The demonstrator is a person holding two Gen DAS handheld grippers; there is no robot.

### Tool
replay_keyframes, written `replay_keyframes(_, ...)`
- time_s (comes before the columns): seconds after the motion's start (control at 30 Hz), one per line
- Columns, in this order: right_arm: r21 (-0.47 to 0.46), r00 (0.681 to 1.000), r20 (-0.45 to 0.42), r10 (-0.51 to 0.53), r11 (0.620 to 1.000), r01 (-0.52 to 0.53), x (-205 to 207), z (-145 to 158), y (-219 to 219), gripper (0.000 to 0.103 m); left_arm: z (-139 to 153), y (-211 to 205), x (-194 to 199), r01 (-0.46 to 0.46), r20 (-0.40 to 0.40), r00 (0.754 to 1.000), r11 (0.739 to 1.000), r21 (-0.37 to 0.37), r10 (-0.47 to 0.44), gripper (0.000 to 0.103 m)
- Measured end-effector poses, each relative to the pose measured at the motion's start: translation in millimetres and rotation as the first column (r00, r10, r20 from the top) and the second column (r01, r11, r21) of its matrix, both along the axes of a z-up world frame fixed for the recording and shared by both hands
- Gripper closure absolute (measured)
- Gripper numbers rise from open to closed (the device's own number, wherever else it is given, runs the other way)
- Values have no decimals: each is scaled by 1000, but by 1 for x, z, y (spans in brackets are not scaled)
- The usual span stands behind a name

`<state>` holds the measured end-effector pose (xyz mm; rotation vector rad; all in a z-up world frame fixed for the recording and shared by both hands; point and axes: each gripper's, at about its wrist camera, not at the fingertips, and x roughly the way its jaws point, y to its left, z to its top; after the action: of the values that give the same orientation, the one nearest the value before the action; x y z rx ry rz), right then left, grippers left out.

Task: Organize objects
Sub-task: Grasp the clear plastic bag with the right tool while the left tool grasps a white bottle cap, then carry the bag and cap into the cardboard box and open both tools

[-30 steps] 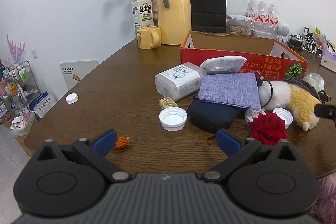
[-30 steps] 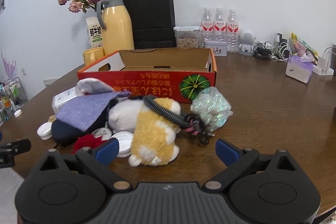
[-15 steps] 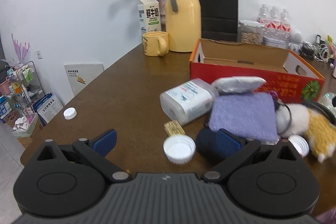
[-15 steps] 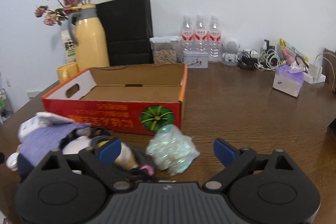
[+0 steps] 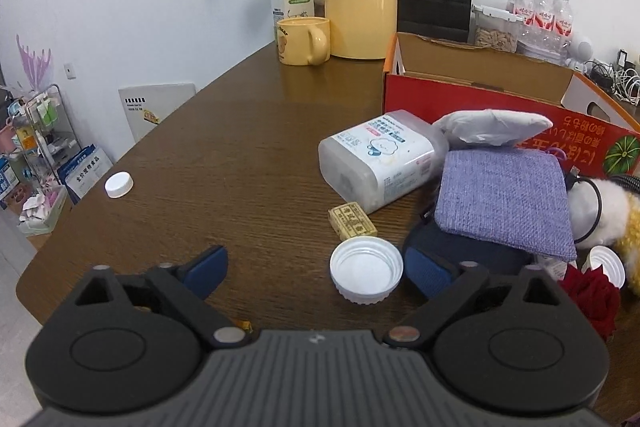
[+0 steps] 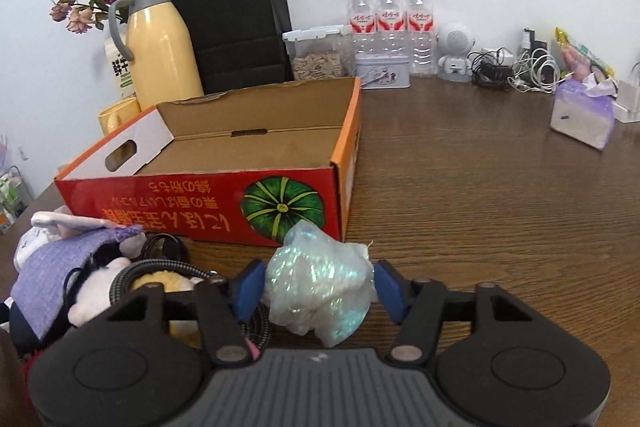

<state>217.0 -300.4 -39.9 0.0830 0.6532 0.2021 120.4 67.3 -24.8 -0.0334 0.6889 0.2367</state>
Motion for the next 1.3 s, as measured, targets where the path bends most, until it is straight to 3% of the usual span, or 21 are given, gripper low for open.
replay_keyframes(0.23, -4, 1000, -4, 18, 1000, -18, -2, -1, 4, 58, -10, 6, -2, 22, -24, 999, 998, -55, -23, 36)
replay_keyframes(0.37, -12, 1000, -1, 24, 1000, -24, -4, 1, 6, 59, -9, 8, -1, 44, 4, 999, 997, -70, -44, 61)
replay_keyframes(0.57, -21, 1000, 15, 23, 1000, -22, -9, 6, 6, 63, -3, 12, -4, 47, 30, 999, 996, -71, -45, 62)
replay_keyframes(0.87, -17, 992, 124, 39, 999, -37, -18, 41, 8, 64, 51, 8, 11, 84, 187, 979, 996, -10, -81, 62)
replay_keyframes(0.97, -19, 984, 170, 53, 999, -51, -15, 59, 16, 64, 74, 0, 33, 116, 249, 962, 993, 0, -112, 62)
replay_keyframes(1.07, -32, 977, 204, 67, 998, -62, -3, 74, 28, 64, 91, -12, 63, 147, 261, 955, 989, -10, -140, 62)
replay_keyframes(1.3, -30, 983, 160, 96, 995, -92, 46, 82, 61, 63, 100, -43, 144, 159, 209, 966, 987, -6, -154, 62)
